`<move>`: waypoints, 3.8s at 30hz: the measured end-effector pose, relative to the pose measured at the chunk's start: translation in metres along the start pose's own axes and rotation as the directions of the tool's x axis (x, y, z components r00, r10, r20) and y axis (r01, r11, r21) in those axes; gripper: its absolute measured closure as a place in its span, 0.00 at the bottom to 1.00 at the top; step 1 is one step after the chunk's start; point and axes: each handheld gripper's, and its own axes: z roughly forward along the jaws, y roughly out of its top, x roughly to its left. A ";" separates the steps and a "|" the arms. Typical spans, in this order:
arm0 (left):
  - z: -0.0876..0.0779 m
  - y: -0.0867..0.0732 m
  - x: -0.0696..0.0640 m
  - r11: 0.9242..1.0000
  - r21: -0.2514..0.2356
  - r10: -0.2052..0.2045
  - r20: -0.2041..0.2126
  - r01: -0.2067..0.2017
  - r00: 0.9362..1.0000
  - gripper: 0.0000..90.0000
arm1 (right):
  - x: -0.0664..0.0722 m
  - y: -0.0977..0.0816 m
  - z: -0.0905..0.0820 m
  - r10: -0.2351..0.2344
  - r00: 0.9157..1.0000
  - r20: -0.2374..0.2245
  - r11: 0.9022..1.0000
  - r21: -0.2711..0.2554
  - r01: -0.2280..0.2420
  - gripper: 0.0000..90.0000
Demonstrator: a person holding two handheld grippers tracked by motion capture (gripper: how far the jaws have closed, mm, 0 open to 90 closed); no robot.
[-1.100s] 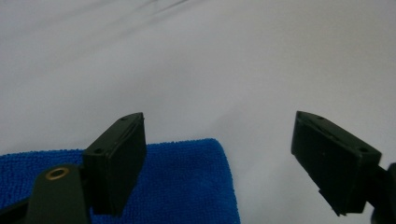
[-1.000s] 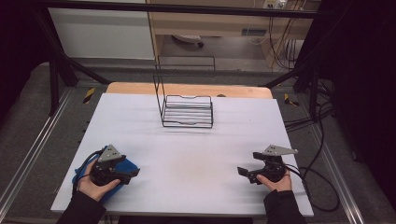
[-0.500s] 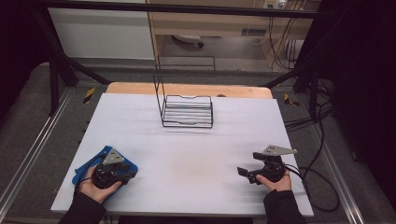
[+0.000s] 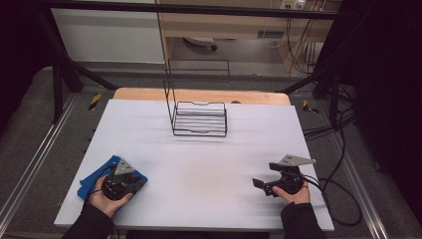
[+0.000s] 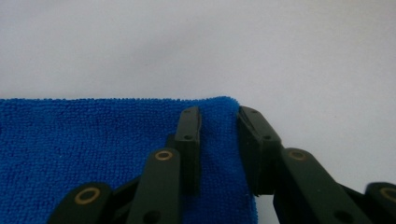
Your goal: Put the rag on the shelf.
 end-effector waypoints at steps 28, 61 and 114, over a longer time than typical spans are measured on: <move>-0.003 0.033 -0.025 0.981 -0.138 -0.118 0.149 0.139 0.982 0.96 | 0.000 0.000 0.003 0.004 1.000 0.001 1.000 0.006 -0.004 0.02; -0.013 0.041 0.002 0.987 -0.156 -0.005 0.142 0.027 0.990 0.30 | 0.026 0.016 0.019 -0.024 0.999 0.037 1.000 0.006 0.024 0.05; -0.012 -0.014 0.038 0.996 0.003 -0.084 0.108 0.084 0.991 0.89 | 0.150 0.063 0.170 0.042 0.999 -0.026 0.992 0.123 -0.039 0.77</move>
